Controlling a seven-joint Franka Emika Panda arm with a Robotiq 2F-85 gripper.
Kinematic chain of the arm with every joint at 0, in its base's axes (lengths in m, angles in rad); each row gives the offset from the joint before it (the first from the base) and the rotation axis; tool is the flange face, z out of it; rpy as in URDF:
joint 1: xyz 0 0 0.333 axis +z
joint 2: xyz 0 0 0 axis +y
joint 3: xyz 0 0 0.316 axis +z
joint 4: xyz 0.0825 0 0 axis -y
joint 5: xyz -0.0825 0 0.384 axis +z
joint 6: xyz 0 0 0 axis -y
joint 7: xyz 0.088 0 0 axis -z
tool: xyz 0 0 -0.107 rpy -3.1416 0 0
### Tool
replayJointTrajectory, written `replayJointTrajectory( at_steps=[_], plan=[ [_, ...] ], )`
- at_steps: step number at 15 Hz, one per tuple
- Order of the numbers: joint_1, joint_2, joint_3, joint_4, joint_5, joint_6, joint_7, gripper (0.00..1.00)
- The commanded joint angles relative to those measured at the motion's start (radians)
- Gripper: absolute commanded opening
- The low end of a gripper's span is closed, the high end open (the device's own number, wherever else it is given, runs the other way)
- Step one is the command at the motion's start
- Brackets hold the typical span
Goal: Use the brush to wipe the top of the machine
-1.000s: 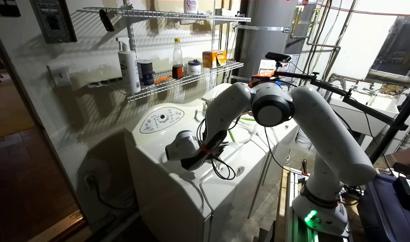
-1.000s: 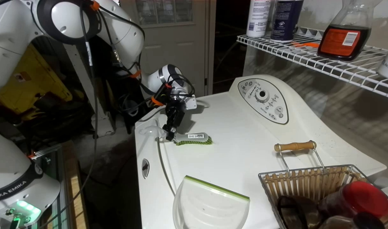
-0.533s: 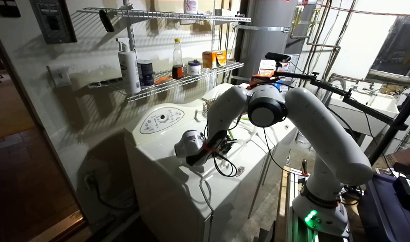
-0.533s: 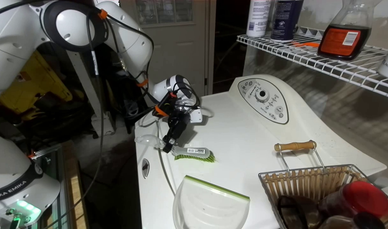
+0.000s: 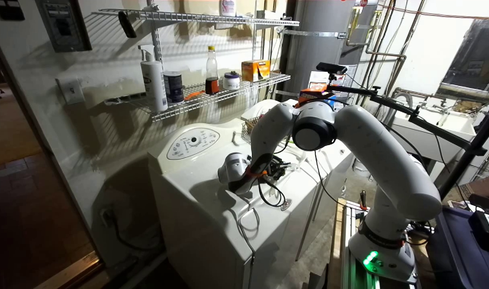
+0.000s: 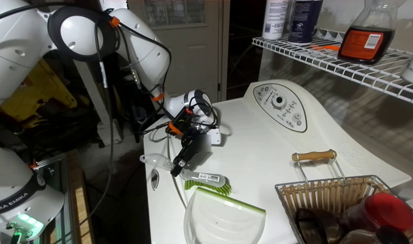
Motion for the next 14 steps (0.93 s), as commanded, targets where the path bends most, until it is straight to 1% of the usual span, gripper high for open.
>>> replayJointTrajectory(
  at_steps=[1,6,8,11,14],
  plan=[
    [-0.026,0.023,0.012,0.035,0.014,0.003,-0.016,0.03],
    [-0.019,-0.110,0.053,-0.017,0.037,0.063,-0.011,0.03],
    [-0.011,-0.145,0.062,-0.014,0.054,0.083,0.003,0.03],
    [0.008,-0.153,0.064,0.035,0.068,0.099,0.029,0.03],
    [0.045,-0.107,0.062,0.127,0.046,0.082,0.038,0.03]
  ],
)
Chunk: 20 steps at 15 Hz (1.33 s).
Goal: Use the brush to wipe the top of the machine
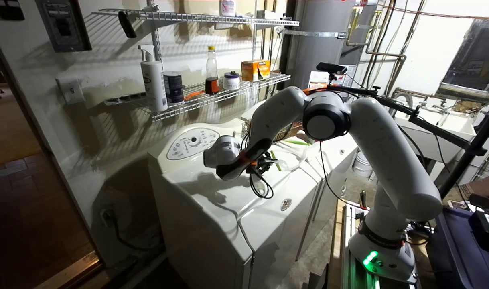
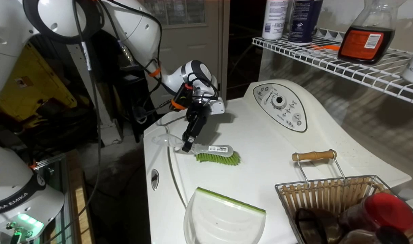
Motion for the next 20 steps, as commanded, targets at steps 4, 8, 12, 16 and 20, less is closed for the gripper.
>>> replayJointTrajectory(
  at_steps=[4,8,12,16,20],
  plan=[
    [0.067,0.115,-0.004,0.200,-0.011,-0.026,-0.018,0.03],
    [0.104,0.213,-0.020,0.293,-0.031,-0.070,-0.046,0.03],
    [0.130,0.283,-0.033,0.364,-0.051,-0.124,-0.058,0.03],
    [0.149,0.309,-0.033,0.415,-0.068,-0.158,-0.073,0.51],
    [0.159,0.288,-0.014,0.433,-0.067,-0.128,-0.111,0.78]
  ],
)
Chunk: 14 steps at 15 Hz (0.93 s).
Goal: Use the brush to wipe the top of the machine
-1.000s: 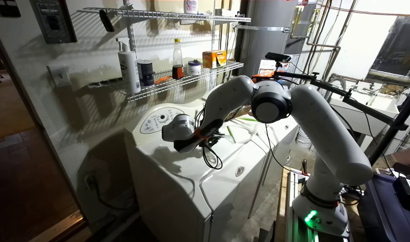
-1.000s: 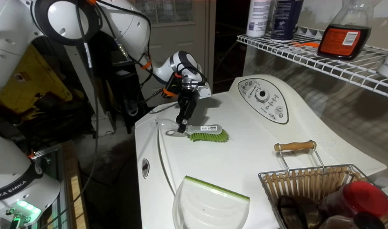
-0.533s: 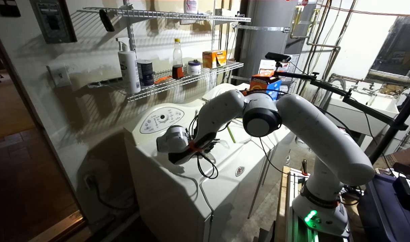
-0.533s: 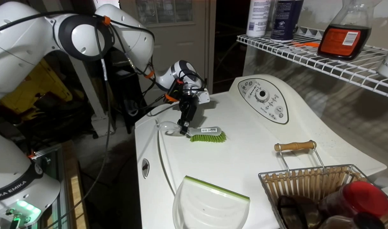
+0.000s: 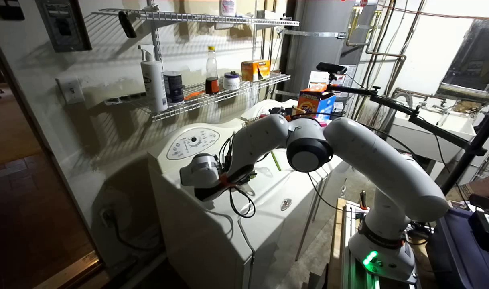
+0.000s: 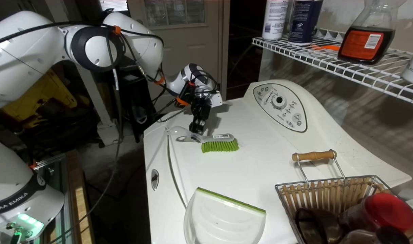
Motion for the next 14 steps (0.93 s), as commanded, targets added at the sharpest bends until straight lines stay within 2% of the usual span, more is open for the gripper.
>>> replayJointTrajectory(
  at_steps=[1,3,4,7,8,14],
  plan=[
    [0.008,0.005,0.016,0.057,-0.012,-0.004,-0.085,0.86],
    [0.005,-0.012,0.032,0.061,-0.003,0.026,-0.118,0.98],
    [-0.006,-0.036,0.047,0.055,0.017,0.056,-0.129,1.00],
    [-0.039,-0.179,0.076,-0.047,0.081,0.114,-0.167,1.00],
    [-0.050,-0.254,0.082,-0.117,0.099,0.145,-0.156,1.00],
    [-0.086,-0.557,0.099,-0.335,0.315,0.255,-0.091,1.00]
  ],
)
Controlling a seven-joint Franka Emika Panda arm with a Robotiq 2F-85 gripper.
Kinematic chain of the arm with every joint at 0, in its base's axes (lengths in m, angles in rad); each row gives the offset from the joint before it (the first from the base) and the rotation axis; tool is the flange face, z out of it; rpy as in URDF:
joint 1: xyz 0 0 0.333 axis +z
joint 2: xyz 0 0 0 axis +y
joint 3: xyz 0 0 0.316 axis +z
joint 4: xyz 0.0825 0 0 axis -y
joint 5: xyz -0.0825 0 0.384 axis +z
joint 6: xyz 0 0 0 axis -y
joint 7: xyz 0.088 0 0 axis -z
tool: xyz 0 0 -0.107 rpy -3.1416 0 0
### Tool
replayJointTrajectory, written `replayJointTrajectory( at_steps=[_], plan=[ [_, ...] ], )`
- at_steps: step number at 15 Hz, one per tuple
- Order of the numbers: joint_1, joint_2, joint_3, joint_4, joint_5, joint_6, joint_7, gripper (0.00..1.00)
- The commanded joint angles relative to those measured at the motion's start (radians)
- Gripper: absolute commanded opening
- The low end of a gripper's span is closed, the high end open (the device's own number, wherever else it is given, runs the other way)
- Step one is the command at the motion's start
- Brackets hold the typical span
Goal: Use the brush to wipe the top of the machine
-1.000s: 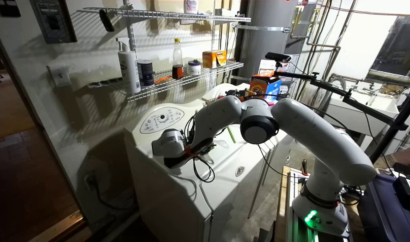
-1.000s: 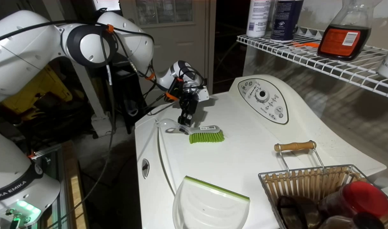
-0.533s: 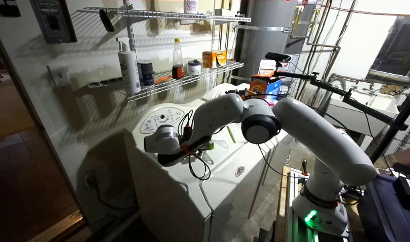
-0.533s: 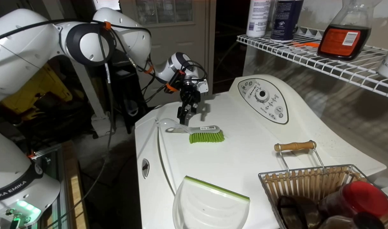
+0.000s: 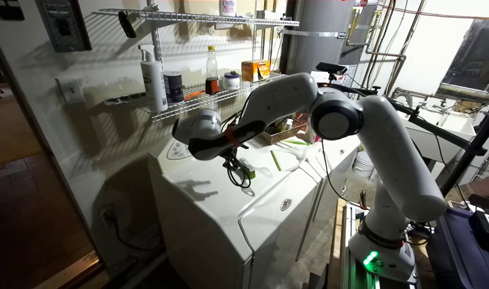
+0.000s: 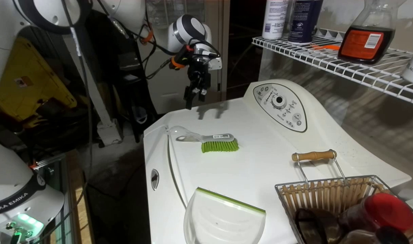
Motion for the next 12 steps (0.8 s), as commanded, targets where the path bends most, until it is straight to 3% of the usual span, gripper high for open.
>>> replayJointTrajectory(
  at_steps=[1,4,7,8,12],
  plan=[
    [-0.027,-0.250,0.026,-0.235,0.143,0.103,0.049,1.00],
    [-0.022,-0.409,0.031,-0.360,0.239,0.187,0.095,1.00],
    [0.015,-0.559,0.047,-0.491,0.213,0.301,0.190,1.00],
    [-0.005,-0.426,0.039,-0.337,0.216,0.208,0.123,1.00],
    [0.007,-0.541,0.062,-0.448,0.216,0.263,0.175,1.00]
  ],
)
